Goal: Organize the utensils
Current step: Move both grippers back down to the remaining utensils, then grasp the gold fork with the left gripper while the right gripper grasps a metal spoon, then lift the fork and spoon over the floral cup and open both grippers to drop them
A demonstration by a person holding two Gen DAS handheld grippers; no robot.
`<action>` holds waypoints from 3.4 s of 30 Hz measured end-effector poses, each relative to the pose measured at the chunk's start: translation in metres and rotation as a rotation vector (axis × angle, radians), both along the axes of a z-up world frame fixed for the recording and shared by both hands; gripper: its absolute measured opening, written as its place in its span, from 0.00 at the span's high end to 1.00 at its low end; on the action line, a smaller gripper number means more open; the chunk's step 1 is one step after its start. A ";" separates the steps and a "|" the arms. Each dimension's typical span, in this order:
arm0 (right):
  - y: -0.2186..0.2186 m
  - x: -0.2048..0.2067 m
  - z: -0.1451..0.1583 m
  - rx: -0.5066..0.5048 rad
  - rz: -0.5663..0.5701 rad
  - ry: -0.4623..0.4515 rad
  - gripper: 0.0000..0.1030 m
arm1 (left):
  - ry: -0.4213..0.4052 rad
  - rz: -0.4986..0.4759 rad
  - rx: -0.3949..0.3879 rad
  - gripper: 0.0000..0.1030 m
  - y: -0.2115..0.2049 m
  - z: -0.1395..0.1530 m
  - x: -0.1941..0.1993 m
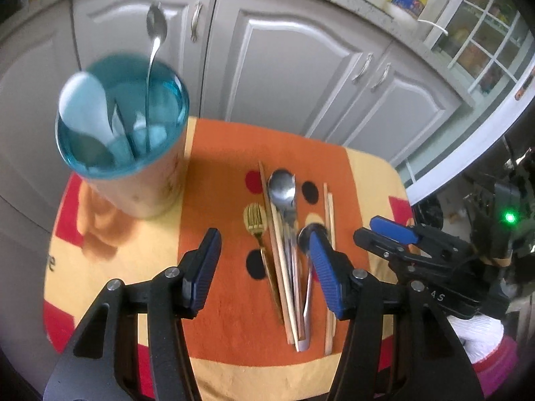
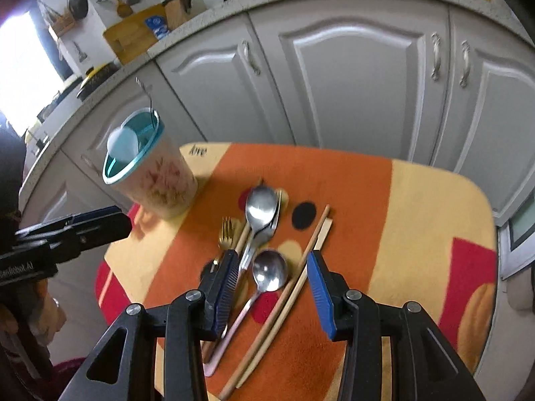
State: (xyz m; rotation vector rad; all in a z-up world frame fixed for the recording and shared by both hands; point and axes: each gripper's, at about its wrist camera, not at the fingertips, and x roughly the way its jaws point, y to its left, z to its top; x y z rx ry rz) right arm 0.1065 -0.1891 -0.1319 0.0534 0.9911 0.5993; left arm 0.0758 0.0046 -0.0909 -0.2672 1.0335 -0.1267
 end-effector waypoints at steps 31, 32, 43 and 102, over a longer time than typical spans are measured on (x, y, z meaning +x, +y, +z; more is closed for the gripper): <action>0.022 0.038 -0.056 0.051 0.228 0.054 0.61 | 0.053 0.093 -0.050 0.67 0.001 -0.090 0.054; 0.022 0.038 -0.057 0.053 0.237 0.056 0.61 | 0.050 0.092 -0.050 0.68 0.000 -0.092 0.055; 0.021 0.042 -0.062 0.075 0.268 0.072 0.61 | 0.040 0.048 -0.075 0.88 -0.001 -0.100 0.064; 0.025 0.004 0.089 0.014 0.254 -0.241 0.97 | -0.149 -0.029 -0.087 0.99 0.053 0.052 -0.018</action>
